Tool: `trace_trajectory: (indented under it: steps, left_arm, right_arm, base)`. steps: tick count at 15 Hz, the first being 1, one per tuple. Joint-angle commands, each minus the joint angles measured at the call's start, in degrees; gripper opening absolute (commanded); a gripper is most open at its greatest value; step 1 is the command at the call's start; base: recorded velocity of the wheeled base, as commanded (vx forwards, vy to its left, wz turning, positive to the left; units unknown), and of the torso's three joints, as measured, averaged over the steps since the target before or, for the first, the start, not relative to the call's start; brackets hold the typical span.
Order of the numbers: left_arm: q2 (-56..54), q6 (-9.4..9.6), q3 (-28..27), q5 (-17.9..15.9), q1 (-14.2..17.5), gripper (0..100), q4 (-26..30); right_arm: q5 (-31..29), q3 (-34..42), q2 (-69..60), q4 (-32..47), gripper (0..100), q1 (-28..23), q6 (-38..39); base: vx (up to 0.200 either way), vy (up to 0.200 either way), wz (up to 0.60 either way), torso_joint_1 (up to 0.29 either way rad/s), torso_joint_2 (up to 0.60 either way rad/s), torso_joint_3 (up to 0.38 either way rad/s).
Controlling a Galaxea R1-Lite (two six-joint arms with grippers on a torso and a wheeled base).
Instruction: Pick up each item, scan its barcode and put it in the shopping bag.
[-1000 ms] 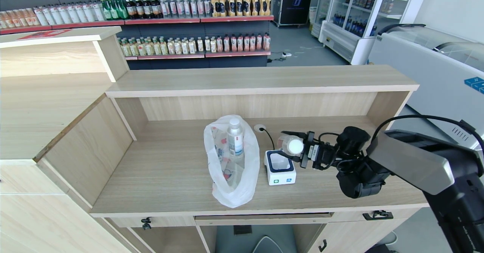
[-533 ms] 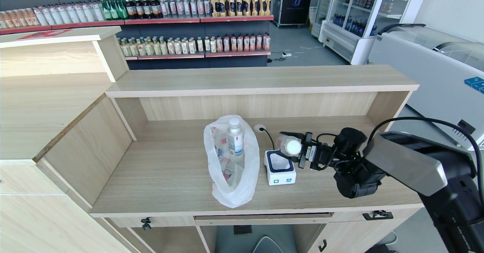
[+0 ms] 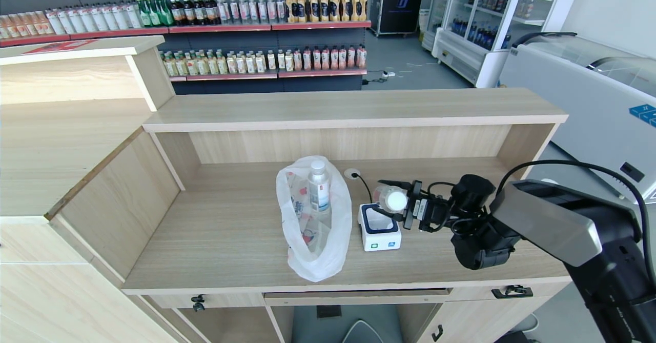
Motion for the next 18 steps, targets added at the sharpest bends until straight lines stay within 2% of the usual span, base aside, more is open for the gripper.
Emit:
trace_trajectory:
  steps: [1, 18]
  left_arm:
    - [-0.02, -0.01, 0.0, 0.0, 0.0, 100, -0.01]
    - [-0.02, -0.01, 0.0, 0.0, 0.0, 100, -0.01]
  right_arm:
    - [-0.07, -0.16, -0.07, -0.08, 0, 0.04, -0.02]
    - [0.02, -1.12, -0.95, -0.08, 0, -0.14, 3.67]
  base:
    - [0.0, 0.0, 0.0, 0.0, 0.0, 0.0]
    - [0.0, 0.0, 0.0, 0.0, 0.0, 0.0]
